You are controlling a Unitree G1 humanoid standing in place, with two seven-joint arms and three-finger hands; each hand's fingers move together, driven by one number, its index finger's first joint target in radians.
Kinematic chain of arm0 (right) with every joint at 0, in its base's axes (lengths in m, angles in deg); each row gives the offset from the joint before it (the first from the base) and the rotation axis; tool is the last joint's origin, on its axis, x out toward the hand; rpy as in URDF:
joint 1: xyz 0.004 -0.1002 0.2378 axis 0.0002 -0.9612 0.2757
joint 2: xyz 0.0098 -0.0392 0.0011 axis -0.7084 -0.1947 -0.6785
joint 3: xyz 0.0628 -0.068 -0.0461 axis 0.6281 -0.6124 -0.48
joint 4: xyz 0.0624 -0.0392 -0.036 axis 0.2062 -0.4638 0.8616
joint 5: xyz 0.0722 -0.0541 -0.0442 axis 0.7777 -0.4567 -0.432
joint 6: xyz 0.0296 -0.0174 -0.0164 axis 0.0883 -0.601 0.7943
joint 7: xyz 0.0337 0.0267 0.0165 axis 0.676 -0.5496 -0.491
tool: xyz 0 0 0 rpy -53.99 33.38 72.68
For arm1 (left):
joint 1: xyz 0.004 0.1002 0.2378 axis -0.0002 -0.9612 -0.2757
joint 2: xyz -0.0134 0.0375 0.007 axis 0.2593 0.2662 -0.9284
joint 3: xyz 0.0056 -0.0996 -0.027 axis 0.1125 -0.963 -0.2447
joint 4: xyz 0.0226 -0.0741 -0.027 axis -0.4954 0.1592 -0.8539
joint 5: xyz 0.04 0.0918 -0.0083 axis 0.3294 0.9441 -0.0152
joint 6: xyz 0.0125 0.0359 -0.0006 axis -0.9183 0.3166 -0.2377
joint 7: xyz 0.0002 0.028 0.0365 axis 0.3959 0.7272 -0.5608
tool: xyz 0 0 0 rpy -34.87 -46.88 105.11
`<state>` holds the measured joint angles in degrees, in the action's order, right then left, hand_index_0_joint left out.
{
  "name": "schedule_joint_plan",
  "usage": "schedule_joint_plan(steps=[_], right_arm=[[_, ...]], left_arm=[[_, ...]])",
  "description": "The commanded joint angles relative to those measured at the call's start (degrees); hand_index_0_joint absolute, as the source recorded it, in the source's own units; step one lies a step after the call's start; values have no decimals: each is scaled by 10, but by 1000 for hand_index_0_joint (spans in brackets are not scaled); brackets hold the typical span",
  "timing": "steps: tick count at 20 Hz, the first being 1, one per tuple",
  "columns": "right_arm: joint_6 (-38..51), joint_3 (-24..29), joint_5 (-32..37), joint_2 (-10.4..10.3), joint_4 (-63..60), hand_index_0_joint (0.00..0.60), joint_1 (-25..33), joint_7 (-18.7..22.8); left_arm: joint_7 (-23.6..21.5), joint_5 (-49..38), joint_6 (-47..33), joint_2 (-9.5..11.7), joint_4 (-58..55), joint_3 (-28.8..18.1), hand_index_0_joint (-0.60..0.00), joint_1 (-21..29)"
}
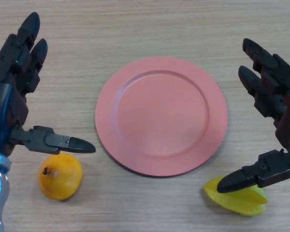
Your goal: Pick up the yellow starfruit and place it on the plate
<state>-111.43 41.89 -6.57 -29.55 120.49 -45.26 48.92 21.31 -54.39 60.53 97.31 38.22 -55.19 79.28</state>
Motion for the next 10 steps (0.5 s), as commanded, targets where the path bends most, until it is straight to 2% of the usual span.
schedule_joint_plan(steps=[1, 6, 10], right_arm=[[53, 17, 16, 5, 37, 0, 10, 19], [63, 19, 0, 4, 37, 0, 4, 15], [92, 4, -20, -3, 33, 0, -32, 15]], left_arm=[[-1, 0, -67, 20, -32, -42, 0, 9], [6, 0, -57, 22, -32, -40, 0, 14], [7, 2, -57, 21, -27, -37, 0, 14]])
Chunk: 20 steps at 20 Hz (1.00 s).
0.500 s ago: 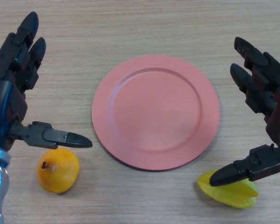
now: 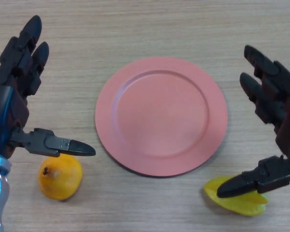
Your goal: Pick up the yellow starfruit and place it on the plate
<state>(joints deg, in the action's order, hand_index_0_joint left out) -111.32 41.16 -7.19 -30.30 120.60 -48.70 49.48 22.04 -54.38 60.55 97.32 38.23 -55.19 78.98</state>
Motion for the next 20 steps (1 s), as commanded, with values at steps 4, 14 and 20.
schedule_joint_plan(steps=[4, 14, 20], right_arm=[[134, -17, -71, 1, -5, 0, -41, 2], [389, -30, -203, 6, -222, 0, -90, 53], [503, 7, -280, 14, -327, 150, -74, 98]], left_arm=[[-10, -3, -65, 23, 1, -27, 0, 37], [-15, 16, -63, 20, 8, -13, 0, 42], [-18, 14, -57, 18, 1, -14, 0, 39]])
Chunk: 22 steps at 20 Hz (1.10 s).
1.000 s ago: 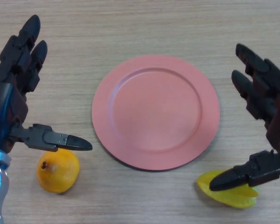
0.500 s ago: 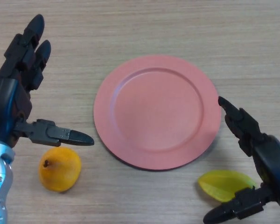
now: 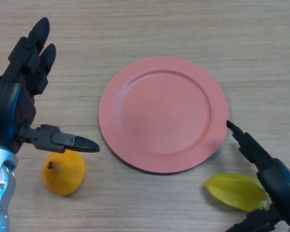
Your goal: Pick up the yellow starfruit and place it on the plate
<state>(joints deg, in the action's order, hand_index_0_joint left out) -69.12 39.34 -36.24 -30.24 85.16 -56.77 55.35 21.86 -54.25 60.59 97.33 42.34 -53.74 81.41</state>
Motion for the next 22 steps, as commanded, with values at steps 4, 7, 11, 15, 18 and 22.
schedule_joint_plan(steps=[4, 7, 11, 15, 18, 22], right_arm=[[95, 41, -30, 13, -9, 600, 14, 97], [94, 49, -112, 27, -40, 600, 25, 125], [54, 57, -124, 30, 10, 600, 37, 97], [-12, 46, -85, 26, 87, 600, 87, 32], [6, 27, -108, 35, 71, 600, 162, 44], [17, -9, -173, 29, -8, 600, 263, 59]], left_arm=[[-20, 9, -58, 15, -44, -28, 0, 10], [-19, 7, -54, 16, -45, -29, 0, 9], [-19, 8, -49, 16, -45, -28, 0, 11], [-15, 2, -53, 16, -42, -32, 0, 7], [-14, -7, -54, 18, -41, -38, 0, 5], [-12, -16, -45, 24, -45, -45, 0, 10]])
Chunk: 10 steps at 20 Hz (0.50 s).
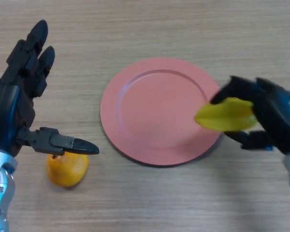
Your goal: Pick up the yellow starfruit and place it on the plate
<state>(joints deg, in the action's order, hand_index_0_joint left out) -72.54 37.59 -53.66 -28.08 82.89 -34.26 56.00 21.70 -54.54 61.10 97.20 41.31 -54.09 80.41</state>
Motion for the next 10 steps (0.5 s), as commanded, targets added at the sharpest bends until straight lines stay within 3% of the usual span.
schedule_joint_plan(steps=[1, 5, 9, 10], right_arm=[[57, -7, -4, -3, -22, 600, 62, 54], [64, -40, 5, -36, -138, 600, 130, 77], [-16, -104, 111, -42, -212, 600, 173, 99], [-25, -111, 103, -42, -221, 600, 176, 102]], left_arm=[[-12, -13, -54, 24, -36, -42, 0, 18], [-17, -21, -62, 24, -38, -47, 0, 14], [-8, -26, -61, 24, -45, -53, 0, 2], [-6, -26, -60, 24, -46, -54, 0, 1]])
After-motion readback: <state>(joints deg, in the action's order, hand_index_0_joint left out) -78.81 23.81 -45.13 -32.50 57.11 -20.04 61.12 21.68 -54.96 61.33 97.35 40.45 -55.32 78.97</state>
